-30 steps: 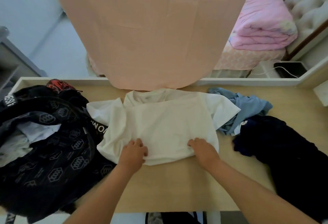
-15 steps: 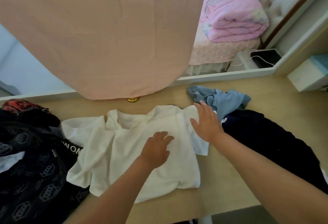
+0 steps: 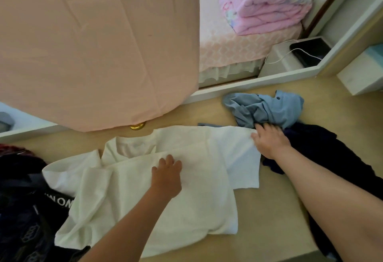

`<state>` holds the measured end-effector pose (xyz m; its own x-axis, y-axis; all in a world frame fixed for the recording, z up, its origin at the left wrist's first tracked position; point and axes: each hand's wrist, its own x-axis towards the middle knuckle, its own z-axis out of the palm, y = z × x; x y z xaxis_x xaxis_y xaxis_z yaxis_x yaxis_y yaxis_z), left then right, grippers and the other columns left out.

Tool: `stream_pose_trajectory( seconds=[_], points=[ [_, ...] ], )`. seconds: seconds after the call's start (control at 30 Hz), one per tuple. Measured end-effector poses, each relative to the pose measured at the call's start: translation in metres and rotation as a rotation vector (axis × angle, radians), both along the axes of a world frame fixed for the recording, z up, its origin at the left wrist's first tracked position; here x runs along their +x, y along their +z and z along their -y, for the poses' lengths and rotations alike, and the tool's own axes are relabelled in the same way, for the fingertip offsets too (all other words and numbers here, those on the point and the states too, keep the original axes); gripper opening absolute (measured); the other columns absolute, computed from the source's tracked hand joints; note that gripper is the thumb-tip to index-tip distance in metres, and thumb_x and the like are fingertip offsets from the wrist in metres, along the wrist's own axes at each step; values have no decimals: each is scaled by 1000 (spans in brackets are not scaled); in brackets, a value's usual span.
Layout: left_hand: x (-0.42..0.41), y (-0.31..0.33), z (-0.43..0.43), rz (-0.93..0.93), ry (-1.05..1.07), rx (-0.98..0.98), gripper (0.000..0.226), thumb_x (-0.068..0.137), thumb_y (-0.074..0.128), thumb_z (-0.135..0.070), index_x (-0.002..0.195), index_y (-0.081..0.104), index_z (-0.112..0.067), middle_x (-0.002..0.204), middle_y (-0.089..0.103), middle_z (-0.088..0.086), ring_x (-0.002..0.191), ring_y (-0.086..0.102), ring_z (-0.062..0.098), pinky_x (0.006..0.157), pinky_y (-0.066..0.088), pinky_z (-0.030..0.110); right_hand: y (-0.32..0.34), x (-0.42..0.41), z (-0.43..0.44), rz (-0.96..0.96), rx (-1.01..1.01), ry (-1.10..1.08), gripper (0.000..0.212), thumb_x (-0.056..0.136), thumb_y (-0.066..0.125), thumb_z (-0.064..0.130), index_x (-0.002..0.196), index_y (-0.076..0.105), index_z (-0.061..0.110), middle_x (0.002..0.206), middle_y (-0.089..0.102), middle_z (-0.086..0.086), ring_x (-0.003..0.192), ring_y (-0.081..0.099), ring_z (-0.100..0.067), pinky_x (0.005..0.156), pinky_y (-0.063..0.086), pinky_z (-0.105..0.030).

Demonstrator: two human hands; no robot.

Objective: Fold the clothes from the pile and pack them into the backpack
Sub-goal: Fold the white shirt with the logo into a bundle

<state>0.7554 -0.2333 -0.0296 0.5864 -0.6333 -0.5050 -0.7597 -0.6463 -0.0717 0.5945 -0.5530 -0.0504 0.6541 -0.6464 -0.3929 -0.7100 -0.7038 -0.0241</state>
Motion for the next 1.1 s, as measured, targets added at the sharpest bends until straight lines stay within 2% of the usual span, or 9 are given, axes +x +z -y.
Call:
stream_pose_trajectory(
  seconds=[0.2,0.3,0.4,0.57,0.73,0.83,0.9,0.97,1.1],
  points=[
    [-26,9,63,-105,-39,-593,44,88,55,-18,131,51,-23,129,51,1,112,54,22,92,43,34,12,9,-44,277,-191,287,29,79,44,26,88,70,16,120,59,-9,114,49,-33,107,28,-49],
    [-27,17,100,-203,-143,-730,66,89,62,-20,149,34,-23,154,34,0,139,33,18,111,31,32,18,5,-68,532,-221,302,24,83,50,19,90,73,17,124,65,-11,112,56,-32,102,34,-46],
    [-21,23,126,-275,-252,-758,70,87,67,-21,149,34,-27,150,42,-4,138,35,16,112,30,33,29,2,-89,690,-215,302,32,83,52,14,106,73,24,124,66,-3,115,56,-26,103,37,-45],
    [-9,20,127,-292,-267,-761,38,88,59,-12,124,65,-24,103,72,3,92,67,25,84,51,37,53,0,-84,900,331,-107,20,84,52,27,88,71,22,81,69,10,78,61,-7,75,51,-35],
    [-1,10,91,-260,-264,-943,45,90,51,0,128,65,-19,145,50,1,124,48,6,103,34,13,50,2,-63,516,512,-139,48,94,41,22,137,53,39,136,59,9,126,53,-14,107,42,-36],
    [4,13,69,-262,-178,-933,38,85,46,-11,110,74,-19,135,59,-3,121,52,7,102,40,17,35,7,-60,95,223,189,93,87,51,10,155,-3,44,164,14,-3,147,21,-27,118,25,-47],
    [11,14,64,-308,-168,-651,37,87,43,-23,103,75,-18,117,67,-3,110,58,15,95,48,28,27,11,-66,35,3,438,112,86,54,0,147,-27,45,164,-18,-10,152,-3,-30,120,14,-53],
    [15,13,67,-332,-166,-303,36,87,44,-34,100,74,-20,108,68,-4,102,59,16,90,49,32,21,16,-69,8,-42,633,106,89,49,-3,149,-24,46,163,-23,-8,152,-9,-29,119,11,-54],
    [13,11,82,-296,-156,-451,25,81,50,-26,79,75,-21,93,71,-8,88,58,13,82,50,35,12,14,-49,-115,-34,534,74,99,43,12,156,7,43,165,6,-6,150,14,-28,115,24,-49]
  ],
)
